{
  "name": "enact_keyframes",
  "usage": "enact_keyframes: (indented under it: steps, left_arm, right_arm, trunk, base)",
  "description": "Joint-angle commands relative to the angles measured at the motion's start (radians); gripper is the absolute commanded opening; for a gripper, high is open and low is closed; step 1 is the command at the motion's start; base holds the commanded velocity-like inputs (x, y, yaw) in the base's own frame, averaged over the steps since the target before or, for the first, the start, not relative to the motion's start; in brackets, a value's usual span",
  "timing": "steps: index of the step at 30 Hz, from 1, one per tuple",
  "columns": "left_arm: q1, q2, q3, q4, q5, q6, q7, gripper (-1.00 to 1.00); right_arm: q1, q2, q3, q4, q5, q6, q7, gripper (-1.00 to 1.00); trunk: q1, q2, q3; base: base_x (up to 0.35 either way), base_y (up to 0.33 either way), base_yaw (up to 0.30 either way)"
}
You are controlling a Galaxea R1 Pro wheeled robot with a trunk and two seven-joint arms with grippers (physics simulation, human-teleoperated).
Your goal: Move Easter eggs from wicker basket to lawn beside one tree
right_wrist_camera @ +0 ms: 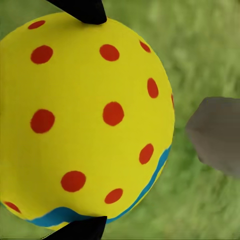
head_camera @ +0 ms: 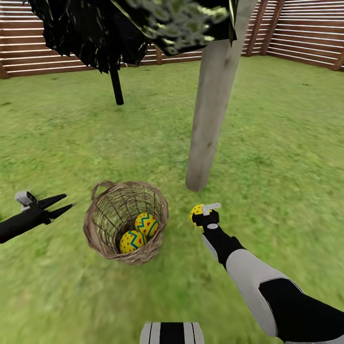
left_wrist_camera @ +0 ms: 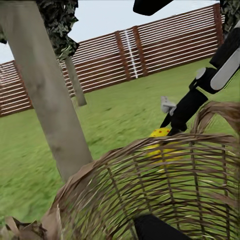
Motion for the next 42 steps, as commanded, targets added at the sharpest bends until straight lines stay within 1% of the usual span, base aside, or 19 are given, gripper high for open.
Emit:
enact_keyframes:
  steps: [1,4,7,8,24,26,28,31,37,40,42]
  left_arm:
    - [0.0,0.006,0.004,0.0,0.001,0.006,-0.007,1.0]
    - [0.001,0.023,0.005,0.001,0.0,0.006,-0.024,1.0]
    - [0.002,0.025,0.004,0.002,-0.001,0.006,-0.041,1.0]
    - [0.004,0.025,0.004,0.002,-0.001,0.006,-0.131,1.0]
    - [0.017,0.02,0.005,0.007,0.001,0.005,-0.129,1.0]
    - [0.017,0.02,0.005,0.007,0.002,0.006,-0.129,1.0]
    - [0.017,0.022,0.005,0.026,0.002,0.006,-0.129,1.0]
    - [0.017,0.025,0.006,0.048,0.002,0.006,-0.131,1.0]
    - [0.017,0.026,0.006,0.05,0.002,0.006,-0.132,1.0]
    - [0.017,0.026,0.007,0.05,0.002,0.006,-0.132,1.0]
    - [0.017,0.026,0.007,0.05,0.002,0.006,-0.132,1.0]
  right_arm:
    - [0.0,-0.001,0.003,-0.006,0.009,0.002,-0.006,-1.0]
    - [0.0,-0.002,0.003,-0.023,0.008,0.002,-0.006,-1.0]
    - [0.0,-0.002,0.003,-0.04,0.007,0.002,-0.006,-1.0]
    - [0.0,-0.002,0.003,-0.045,0.007,0.002,-0.007,-1.0]
    - [0.0,0.001,0.003,-0.048,0.008,-0.005,-0.008,-1.0]
    - [0.0,0.0,0.003,-0.048,0.009,-0.005,-0.008,-1.0]
    - [0.0,0.0,0.003,-0.049,0.008,-0.005,-0.008,-1.0]
    - [0.0,0.002,0.003,-0.05,0.004,-0.007,-0.009,-1.0]
    - [-0.002,0.004,0.004,-0.051,0.003,0.002,-0.014,-1.0]
    - [-0.013,0.007,0.004,-0.04,0.0,0.024,-0.084,-1.0]
    - [-0.026,0.008,0.004,-0.033,-0.001,0.051,-0.101,-1.0]
  trunk:
    - [0.0,0.0,-0.001]
    - [0.0,0.0,-0.001]
    - [0.0,0.0,-0.001]
    - [0.0,0.0,-0.001]
    - [0.0,0.0,-0.001]
    - [0.0,0.0,-0.001]
    - [0.0,0.0,-0.001]
    - [0.0,0.0,-0.001]
    - [0.002,-0.002,-0.024]
    - [0.004,-0.002,-0.035]
    - [0.005,-0.003,-0.043]
  base:
    - [-0.146,-0.311,0.287]
    - [-0.144,-0.313,0.291]
    - [-0.125,-0.319,0.293]
    - [-0.087,-0.329,0.293]
    - [0.0,-0.342,0.293]
    - [0.037,-0.178,0.293]
    - [0.008,-0.037,0.242]
    - [0.001,-0.007,0.051]
    - [0.0,0.0,0.002]
    - [0.0,0.0,0.0]
    - [0.0,0.0,0.0]
